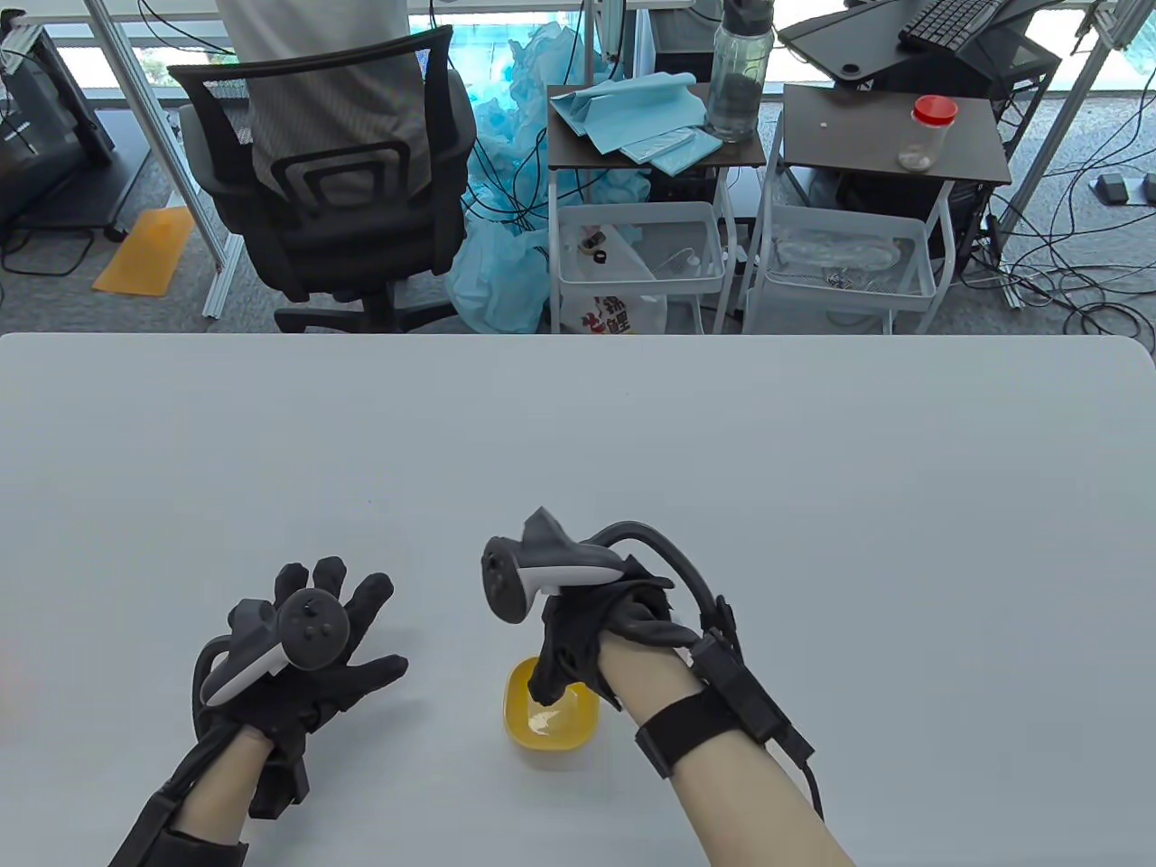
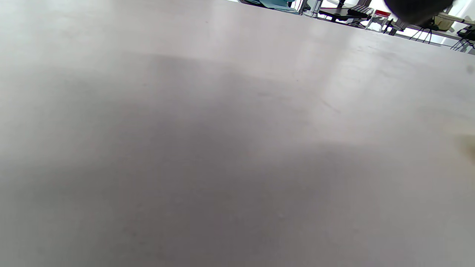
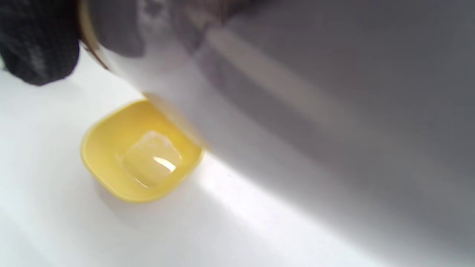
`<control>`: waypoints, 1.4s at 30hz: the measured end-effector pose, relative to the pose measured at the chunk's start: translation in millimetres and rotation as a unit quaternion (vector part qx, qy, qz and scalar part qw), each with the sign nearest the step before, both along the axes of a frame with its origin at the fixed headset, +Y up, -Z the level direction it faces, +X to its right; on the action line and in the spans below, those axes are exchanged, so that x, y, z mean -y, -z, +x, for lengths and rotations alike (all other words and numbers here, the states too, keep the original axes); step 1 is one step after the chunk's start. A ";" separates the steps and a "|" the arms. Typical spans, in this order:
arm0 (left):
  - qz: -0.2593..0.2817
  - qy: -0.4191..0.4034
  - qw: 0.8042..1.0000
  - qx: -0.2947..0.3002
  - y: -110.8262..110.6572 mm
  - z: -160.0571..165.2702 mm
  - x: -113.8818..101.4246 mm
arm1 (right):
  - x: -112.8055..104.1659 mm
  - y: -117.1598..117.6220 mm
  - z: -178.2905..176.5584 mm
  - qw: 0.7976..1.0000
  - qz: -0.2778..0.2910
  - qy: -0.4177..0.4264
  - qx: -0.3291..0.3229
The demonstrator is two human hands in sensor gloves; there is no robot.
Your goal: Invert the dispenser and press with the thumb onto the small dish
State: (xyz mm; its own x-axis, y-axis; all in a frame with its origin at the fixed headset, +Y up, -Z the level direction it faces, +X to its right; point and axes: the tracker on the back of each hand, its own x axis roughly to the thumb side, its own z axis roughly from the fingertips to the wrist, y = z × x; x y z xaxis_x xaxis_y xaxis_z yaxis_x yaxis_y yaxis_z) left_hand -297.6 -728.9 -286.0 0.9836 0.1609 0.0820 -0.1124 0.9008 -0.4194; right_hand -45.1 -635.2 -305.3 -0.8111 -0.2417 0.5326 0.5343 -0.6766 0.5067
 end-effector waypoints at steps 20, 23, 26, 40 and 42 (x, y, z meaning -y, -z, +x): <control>-0.003 0.000 1.000 0.000 0.9 -1.7 0.0 | 46.4 5.6 -44.4 0.988 -0.023 -0.132 -0.070; -0.005 0.001 1.000 -0.001 0.8 -1.8 0.3 | 40.1 5.3 -37.8 0.993 -0.009 -0.096 -0.068; -0.006 -0.001 1.000 -0.002 0.8 -2.4 0.1 | 19.9 7.0 -19.7 0.999 0.003 0.026 -0.031; -0.007 -0.006 1.000 -0.006 1.9 -6.5 -0.7 | -25.1 -29.8 120.3 0.700 0.198 0.678 0.105; -0.004 -0.002 1.000 -0.004 2.0 -6.1 -0.9 | -11.6 -36.8 133.5 0.659 0.209 0.714 0.108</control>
State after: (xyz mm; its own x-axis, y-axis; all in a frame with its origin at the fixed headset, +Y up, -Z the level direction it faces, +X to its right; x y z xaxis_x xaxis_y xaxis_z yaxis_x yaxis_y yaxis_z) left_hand -303.7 -728.0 -288.0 0.9837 0.1646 0.0724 -0.1187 0.8968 -0.4263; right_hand 88.4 -623.6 -268.5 -0.4160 0.7620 0.4964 -0.8537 -0.5152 0.0754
